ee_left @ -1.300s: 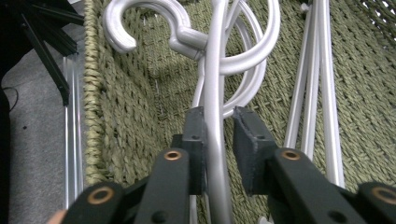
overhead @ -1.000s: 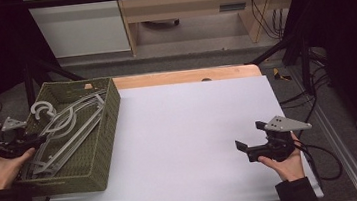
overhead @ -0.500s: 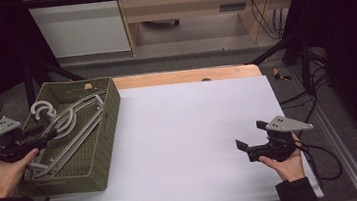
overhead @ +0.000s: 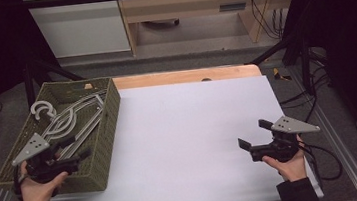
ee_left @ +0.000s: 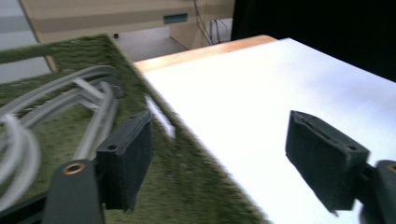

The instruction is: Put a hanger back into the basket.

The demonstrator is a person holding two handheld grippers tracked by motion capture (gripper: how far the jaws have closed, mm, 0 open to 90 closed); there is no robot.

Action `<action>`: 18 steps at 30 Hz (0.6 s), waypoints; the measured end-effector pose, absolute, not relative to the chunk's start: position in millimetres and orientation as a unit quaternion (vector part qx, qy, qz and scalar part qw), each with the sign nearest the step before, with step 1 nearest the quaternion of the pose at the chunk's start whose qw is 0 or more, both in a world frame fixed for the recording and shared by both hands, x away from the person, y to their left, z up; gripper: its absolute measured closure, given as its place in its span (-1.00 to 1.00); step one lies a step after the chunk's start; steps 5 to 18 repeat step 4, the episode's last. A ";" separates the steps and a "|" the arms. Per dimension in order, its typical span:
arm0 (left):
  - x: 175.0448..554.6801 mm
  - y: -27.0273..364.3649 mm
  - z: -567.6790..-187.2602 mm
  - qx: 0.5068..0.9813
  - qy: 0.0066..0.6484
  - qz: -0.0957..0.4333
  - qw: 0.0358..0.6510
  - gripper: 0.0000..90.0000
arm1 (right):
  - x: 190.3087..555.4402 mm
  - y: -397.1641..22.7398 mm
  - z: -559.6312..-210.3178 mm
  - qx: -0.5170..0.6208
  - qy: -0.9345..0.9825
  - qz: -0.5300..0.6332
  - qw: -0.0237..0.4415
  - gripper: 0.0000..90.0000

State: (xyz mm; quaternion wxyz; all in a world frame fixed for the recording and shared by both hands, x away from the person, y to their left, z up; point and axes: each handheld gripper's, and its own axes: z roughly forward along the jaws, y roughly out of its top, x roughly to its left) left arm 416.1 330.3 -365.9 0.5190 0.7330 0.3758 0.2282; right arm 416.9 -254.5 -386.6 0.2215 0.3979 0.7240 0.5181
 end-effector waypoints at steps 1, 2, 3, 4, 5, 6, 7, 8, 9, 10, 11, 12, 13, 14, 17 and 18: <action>415.6 326.0 -367.1 0.738 0.373 0.227 0.515 -0.53 | 416.5 -255.5 -387.1 0.398 0.721 0.522 0.221 -0.96; 415.0 322.2 -367.9 0.741 0.371 0.227 0.512 -0.55 | 415.9 -256.5 -387.6 0.399 0.721 0.523 0.218 -0.96; 414.2 319.2 -368.9 0.741 0.369 0.224 0.515 -0.56 | 415.5 -256.4 -387.8 0.403 0.717 0.525 0.219 -0.96; 413.5 316.3 -370.0 0.740 0.366 0.216 0.521 -0.56 | 415.3 -257.5 -388.3 0.402 0.718 0.526 0.217 -0.96; 413.5 316.3 -370.0 0.740 0.366 0.216 0.521 -0.56 | 415.3 -257.5 -388.3 0.402 0.718 0.526 0.217 -0.96; 413.5 316.3 -370.0 0.740 0.366 0.216 0.521 -0.56 | 415.3 -257.5 -388.3 0.402 0.718 0.526 0.217 -0.96; 413.5 316.3 -370.0 0.740 0.366 0.216 0.521 -0.56 | 415.3 -257.5 -388.3 0.402 0.718 0.526 0.217 -0.96; 413.5 316.3 -370.0 0.740 0.366 0.216 0.521 -0.56 | 415.3 -257.5 -388.3 0.402 0.718 0.526 0.217 -0.96; 413.5 316.3 -370.0 0.740 0.366 0.216 0.521 -0.56 | 415.3 -257.5 -388.3 0.402 0.718 0.526 0.217 -0.96; 413.5 316.3 -370.0 0.740 0.366 0.216 0.521 -0.56 | 415.3 -257.5 -388.3 0.402 0.718 0.526 0.217 -0.96; 413.5 316.3 -370.0 0.740 0.366 0.216 0.521 -0.56 | 415.3 -257.5 -388.3 0.402 0.718 0.526 0.217 -0.96; 413.5 316.3 -370.0 0.740 0.366 0.216 0.521 -0.56 | 415.3 -257.5 -388.3 0.402 0.718 0.526 0.217 -0.96; 413.5 316.3 -370.0 0.740 0.366 0.216 0.521 -0.56 | 415.3 -257.5 -388.3 0.402 0.718 0.526 0.217 -0.96; 413.5 316.3 -370.0 0.740 0.366 0.216 0.521 -0.56 | 415.3 -257.5 -388.3 0.402 0.718 0.526 0.217 -0.96; 413.5 316.3 -370.0 0.740 0.366 0.216 0.521 -0.56 | 415.3 -257.5 -388.3 0.402 0.718 0.526 0.217 -0.96; 413.5 316.3 -370.0 0.740 0.366 0.216 0.521 -0.56 | 415.3 -257.5 -388.3 0.402 0.718 0.526 0.217 -0.96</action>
